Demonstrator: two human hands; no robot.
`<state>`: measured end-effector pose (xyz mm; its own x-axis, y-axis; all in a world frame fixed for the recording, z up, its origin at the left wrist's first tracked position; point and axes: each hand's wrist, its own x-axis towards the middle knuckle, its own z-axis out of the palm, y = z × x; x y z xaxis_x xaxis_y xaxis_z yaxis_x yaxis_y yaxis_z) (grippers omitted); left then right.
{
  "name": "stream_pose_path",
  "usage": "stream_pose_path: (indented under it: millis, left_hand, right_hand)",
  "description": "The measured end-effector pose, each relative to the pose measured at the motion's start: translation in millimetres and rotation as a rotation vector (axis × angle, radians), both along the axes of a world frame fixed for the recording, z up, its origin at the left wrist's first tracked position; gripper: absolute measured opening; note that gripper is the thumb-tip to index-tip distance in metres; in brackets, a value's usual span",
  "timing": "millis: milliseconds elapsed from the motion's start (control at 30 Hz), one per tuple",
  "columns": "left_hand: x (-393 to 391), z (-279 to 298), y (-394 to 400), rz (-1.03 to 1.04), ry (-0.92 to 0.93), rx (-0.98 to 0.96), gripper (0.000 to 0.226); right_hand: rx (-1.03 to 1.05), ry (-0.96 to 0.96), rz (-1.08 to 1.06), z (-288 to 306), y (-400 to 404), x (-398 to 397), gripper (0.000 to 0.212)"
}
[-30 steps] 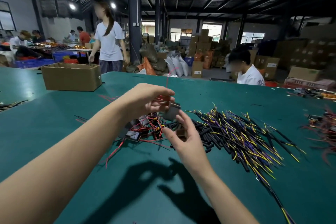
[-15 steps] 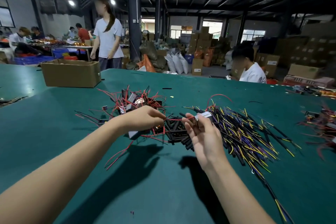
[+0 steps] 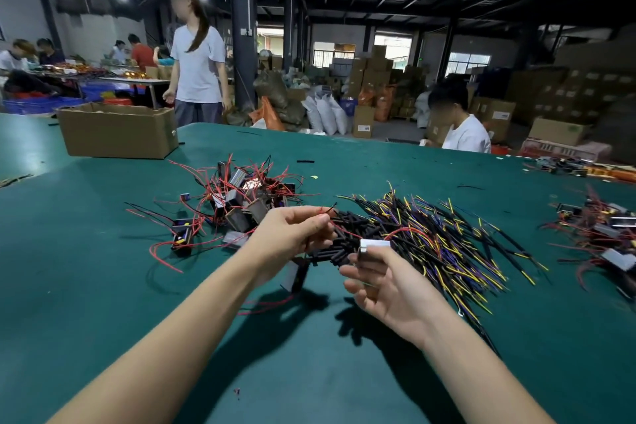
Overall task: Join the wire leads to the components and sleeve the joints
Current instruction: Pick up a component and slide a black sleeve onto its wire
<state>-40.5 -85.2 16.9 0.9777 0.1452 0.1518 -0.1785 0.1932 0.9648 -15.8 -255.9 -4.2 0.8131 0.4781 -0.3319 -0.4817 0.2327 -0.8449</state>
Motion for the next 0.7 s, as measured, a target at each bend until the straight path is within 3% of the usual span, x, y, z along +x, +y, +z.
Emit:
stream_pose_path:
  millis: [267,367,500,600,700]
  left_hand:
    - [15,-27,-27,0.322,-0.164,0.017,0.02]
    - [13,-28,-30,0.294,-0.207,0.02,0.025]
    - [6,-31,-26,0.219,-0.226,0.008,0.024]
    - [4,-32,-22,0.194,-0.217,-0.057,0.024]
    - [3,-30,-23,0.165,-0.217,-0.078,0.024]
  right_hand:
    - [0.134,0.26,0.09,-11,7,-27,0.032]
    - [0.095,0.308,0.223,-15,18,-38,0.043]
    - [-0.061,-0.041,0.347,5,9,-43,0.038]
    - [-0.014,-0.369,-0.062,17,-2,-30,0.023]
    - [-0.213,-0.65,-0.319,12,-7,-19,0.015]
